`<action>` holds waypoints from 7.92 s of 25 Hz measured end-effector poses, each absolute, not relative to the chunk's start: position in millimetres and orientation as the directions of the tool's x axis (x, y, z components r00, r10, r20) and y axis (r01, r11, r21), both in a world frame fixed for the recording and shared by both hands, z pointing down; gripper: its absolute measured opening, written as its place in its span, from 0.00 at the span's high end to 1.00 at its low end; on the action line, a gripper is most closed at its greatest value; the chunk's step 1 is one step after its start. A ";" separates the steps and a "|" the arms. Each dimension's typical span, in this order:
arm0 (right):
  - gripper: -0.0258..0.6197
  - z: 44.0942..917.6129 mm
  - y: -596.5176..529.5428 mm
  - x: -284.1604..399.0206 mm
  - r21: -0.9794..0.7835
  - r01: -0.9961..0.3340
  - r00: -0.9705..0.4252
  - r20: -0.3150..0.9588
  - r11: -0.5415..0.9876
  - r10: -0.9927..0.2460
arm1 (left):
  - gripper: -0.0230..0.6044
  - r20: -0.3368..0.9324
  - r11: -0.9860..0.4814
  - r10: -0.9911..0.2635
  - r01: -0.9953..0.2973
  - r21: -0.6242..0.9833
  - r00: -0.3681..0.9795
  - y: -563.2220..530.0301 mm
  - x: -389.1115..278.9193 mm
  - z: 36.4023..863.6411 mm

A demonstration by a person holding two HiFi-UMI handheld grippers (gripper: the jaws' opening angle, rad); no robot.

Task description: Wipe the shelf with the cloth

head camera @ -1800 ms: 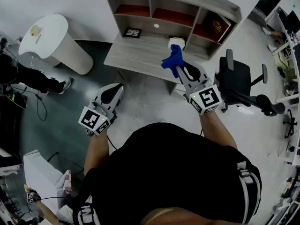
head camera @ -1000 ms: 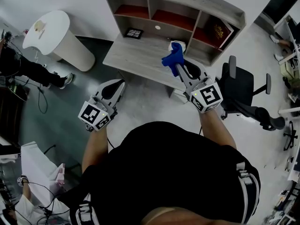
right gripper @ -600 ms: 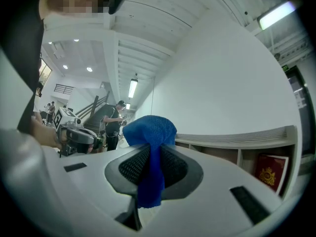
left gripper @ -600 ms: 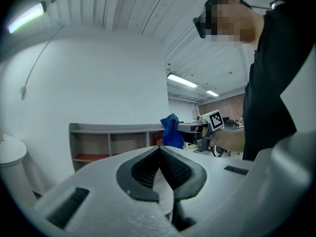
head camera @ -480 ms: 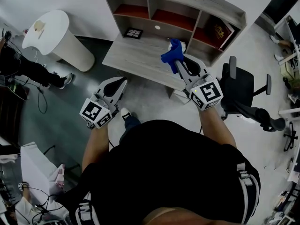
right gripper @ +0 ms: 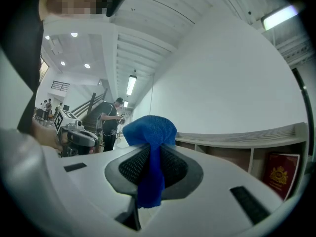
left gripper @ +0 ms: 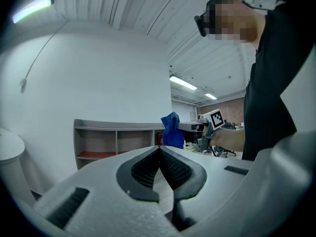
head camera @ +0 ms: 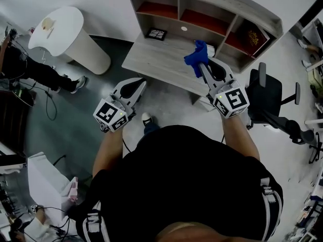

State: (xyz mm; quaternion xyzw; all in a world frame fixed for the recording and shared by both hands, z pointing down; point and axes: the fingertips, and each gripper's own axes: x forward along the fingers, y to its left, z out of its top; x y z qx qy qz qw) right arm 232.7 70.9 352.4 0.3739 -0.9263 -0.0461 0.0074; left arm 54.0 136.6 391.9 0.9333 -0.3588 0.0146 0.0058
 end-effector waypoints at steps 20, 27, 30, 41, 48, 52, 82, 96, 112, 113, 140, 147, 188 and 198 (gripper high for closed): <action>0.87 385.7 -34.1 111.2 0.075 -0.733 -0.675 0.042 0.676 -0.736 | 0.94 0.048 -0.757 -0.647 -0.649 0.077 0.761 19.1 -78.8 429.0; 0.87 390.2 -75.9 72.6 0.094 -0.745 -0.658 0.056 0.660 -0.751 | 0.94 0.055 -0.777 -0.620 -0.622 0.098 0.783 -26.8 -114.4 441.2; 0.87 389.3 -88.6 61.3 0.101 -0.753 -0.648 0.062 0.650 -0.760 | 0.94 0.052 -0.797 -0.594 -0.596 0.099 0.803 -42.3 -121.8 442.7; 0.87 377.0 -130.6 15.5 0.113 -0.791 -0.600 0.055 0.602 -0.798 | 0.94 0.021 -0.834 -0.544 -0.543 0.103 0.839 -94.3 -167.1 436.7; 0.87 372.6 -142.4 -21.1 0.124 -0.797 -0.589 0.055 0.591 -0.806 | 0.94 0.006 -0.856 -0.510 -0.508 0.098 0.860 -111.1 -196.4 436.9; 0.87 365.4 -147.7 -38.8 0.128 -0.800 -0.585 0.047 0.586 -0.810 | 0.94 0.003 -0.857 -0.507 -0.505 0.099 0.862 -119.3 -211.8 431.6; 0.87 294.9 -190.2 -34.9 0.216 -0.757 -0.643 -0.073 0.617 -0.763 | 0.94 0.007 -0.882 -0.468 -0.467 -0.053 0.883 -157.9 -155.5 361.1; 0.87 260.9 -257.2 -29.4 0.232 -0.728 -0.676 -0.091 0.645 -0.731 | 0.94 0.006 -0.852 -0.523 -0.523 -0.011 0.852 -196.3 -152.9 368.6; 0.87 225.5 -354.1 -54.4 0.214 -0.730 -0.675 -0.077 0.649 -0.734 | 0.94 0.039 -0.837 -0.547 -0.547 0.009 0.836 -213.1 -161.9 377.8; 0.87 227.1 -360.4 -54.3 0.212 -0.734 -0.670 -0.068 0.646 -0.739 | 0.94 0.040 -0.836 -0.548 -0.548 0.010 0.836 -213.9 -162.1 377.8; 0.87 315.9 -476.4 -44.1 0.103 -0.754 -0.575 0.374 0.649 -0.727 | 0.94 0.123 -0.850 -0.511 -0.521 0.071 0.851 -236.5 -145.6 407.8; 0.87 336.4 -487.5 -43.7 0.090 -0.733 -0.569 0.462 0.675 -0.680 | 0.94 0.135 -0.854 -0.503 -0.515 0.073 0.854 -236.6 -139.7 410.7; 0.87 378.8 -479.4 -41.4 0.169 -0.664 -0.490 0.636 0.728 -0.596 | 0.94 0.163 -0.869 -0.475 -0.490 0.064 0.865 -229.8 -118.7 417.0; 0.87 378.4 -466.0 -8.9 0.174 -0.695 -0.457 0.642 0.698 -0.615 | 0.94 0.168 -0.891 -0.434 -0.449 0.066 0.885 -224.3 -100.4 418.8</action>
